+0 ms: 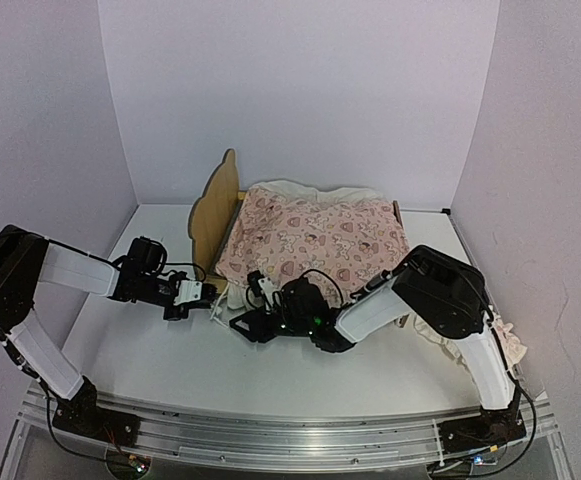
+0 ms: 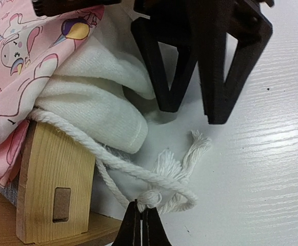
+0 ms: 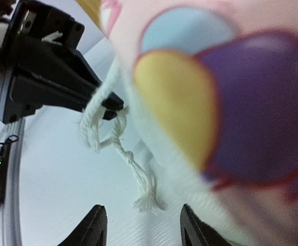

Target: Set up the pet bed

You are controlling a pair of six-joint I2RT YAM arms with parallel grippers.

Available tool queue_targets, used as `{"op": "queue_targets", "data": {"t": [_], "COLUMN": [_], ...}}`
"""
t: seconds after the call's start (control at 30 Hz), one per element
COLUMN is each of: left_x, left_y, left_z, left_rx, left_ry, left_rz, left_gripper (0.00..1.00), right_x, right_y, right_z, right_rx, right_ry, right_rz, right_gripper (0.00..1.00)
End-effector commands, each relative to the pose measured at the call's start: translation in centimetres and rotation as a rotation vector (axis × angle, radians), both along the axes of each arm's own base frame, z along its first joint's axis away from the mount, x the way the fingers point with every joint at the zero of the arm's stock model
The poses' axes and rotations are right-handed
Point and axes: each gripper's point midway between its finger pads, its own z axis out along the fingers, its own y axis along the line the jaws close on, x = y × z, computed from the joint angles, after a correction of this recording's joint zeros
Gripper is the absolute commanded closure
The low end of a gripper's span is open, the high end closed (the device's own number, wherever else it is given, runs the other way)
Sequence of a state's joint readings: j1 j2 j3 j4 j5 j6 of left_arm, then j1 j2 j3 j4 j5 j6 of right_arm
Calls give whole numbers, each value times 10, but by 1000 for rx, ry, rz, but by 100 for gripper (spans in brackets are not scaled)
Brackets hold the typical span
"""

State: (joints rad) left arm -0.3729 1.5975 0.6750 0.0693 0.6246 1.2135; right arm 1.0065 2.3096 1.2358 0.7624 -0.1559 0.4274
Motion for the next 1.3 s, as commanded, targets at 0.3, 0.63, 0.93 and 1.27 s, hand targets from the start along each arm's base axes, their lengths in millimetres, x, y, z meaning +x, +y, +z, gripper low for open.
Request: {"op": "queue_targets", "data": {"t": [0.3, 0.63, 0.93, 1.27], "left_x": [14, 35, 62, 93], "left_y": [-6, 3, 54, 135], "left_z": [29, 71, 149, 177], "left_rx": [-57, -132, -274, -382], "left_ry": [-13, 60, 63, 42], "left_rz": [52, 247, 547, 818], "left_gripper": [100, 100, 100, 100], "right_x": [9, 10, -8, -12], "right_y": [29, -13, -60, -100], "right_z": [-52, -61, -65, -87], "right_rx": [-307, -406, -441, -474], "right_ry": [-321, -270, -172, -47], "right_rz": [-8, -143, -210, -299], "right_gripper": [48, 100, 100, 100]}}
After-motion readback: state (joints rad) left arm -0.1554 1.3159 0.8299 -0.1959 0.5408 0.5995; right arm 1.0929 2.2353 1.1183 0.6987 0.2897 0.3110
